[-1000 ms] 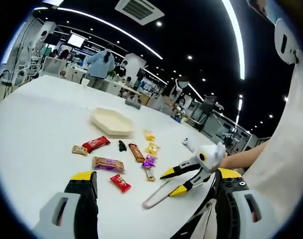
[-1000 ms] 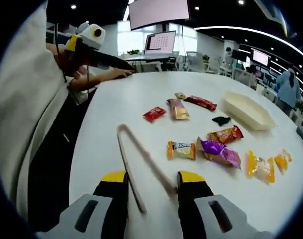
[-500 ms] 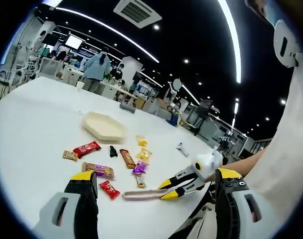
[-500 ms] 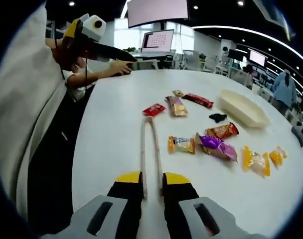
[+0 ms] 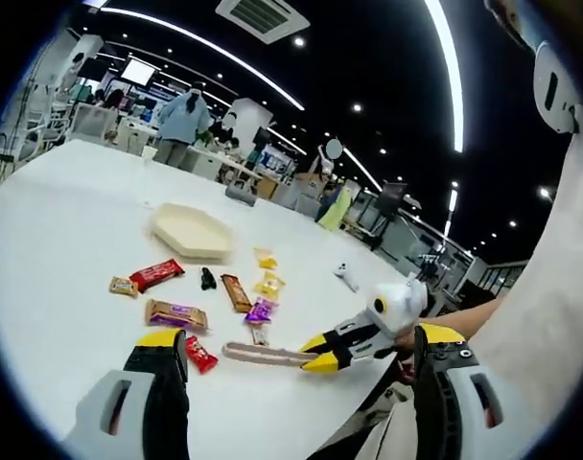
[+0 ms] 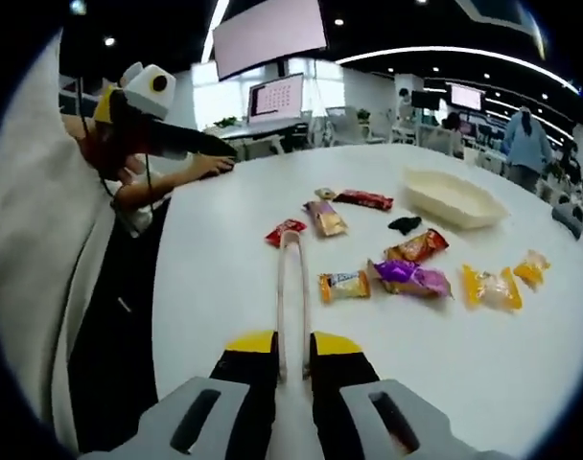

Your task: Place the target food into the container with the food tongs after gripping and lifting it, then release it inside without dropping or visibly crushing the food.

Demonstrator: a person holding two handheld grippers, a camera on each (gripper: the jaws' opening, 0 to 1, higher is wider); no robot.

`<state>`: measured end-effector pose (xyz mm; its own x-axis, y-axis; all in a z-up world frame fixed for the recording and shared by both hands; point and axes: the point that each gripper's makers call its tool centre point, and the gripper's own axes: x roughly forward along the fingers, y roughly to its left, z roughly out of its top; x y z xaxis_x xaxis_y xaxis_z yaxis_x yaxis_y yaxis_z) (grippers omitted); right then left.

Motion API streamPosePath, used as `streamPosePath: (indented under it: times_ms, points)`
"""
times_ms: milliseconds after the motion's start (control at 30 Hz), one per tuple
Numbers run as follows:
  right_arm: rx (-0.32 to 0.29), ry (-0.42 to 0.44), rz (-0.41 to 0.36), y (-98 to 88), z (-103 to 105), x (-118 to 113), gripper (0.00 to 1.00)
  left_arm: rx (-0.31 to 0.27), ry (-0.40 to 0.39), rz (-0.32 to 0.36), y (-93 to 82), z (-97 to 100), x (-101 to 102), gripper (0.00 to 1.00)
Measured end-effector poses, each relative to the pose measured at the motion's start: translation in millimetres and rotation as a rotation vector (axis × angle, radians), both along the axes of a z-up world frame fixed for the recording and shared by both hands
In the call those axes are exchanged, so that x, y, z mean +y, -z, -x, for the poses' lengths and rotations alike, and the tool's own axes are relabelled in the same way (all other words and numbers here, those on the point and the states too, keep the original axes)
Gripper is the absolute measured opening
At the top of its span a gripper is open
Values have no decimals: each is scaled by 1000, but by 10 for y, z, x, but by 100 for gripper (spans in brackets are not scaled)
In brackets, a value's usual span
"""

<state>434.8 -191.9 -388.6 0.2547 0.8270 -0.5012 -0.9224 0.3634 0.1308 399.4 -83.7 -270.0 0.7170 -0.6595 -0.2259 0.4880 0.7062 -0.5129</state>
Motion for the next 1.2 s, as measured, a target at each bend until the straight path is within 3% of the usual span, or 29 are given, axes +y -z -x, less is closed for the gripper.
streamPosePath:
  times_ms: [133, 300, 400, 533, 700, 967, 1133, 1200]
  points:
    - [47, 30, -33, -40, -9, -38, 11, 1, 3, -1, -14, -14, -13, 99]
    - [45, 50, -77, -151, 17, -66, 12, 1, 0, -1, -41, 2, -42, 99]
    - [61, 79, -133, -228, 18, -59, 12, 44, -13, 22, -10, 44, -60, 98]
    - [79, 107, -178, -317, 22, -87, 12, 14, -29, 15, -56, 74, -72, 91]
    - [122, 124, -250, -472, 14, -54, 12, 21, -55, 49, -97, 75, -99, 95]
    - [96, 93, -292, -754, 2, -21, 12, 2, -71, 64, -150, 70, -101, 95]
    - [88, 67, -316, -894, 51, -23, 13, -43, -57, 62, -239, 18, -136, 99]
    - [119, 83, -350, -900, 45, -43, 13, -46, -31, 56, -262, 11, -183, 99]
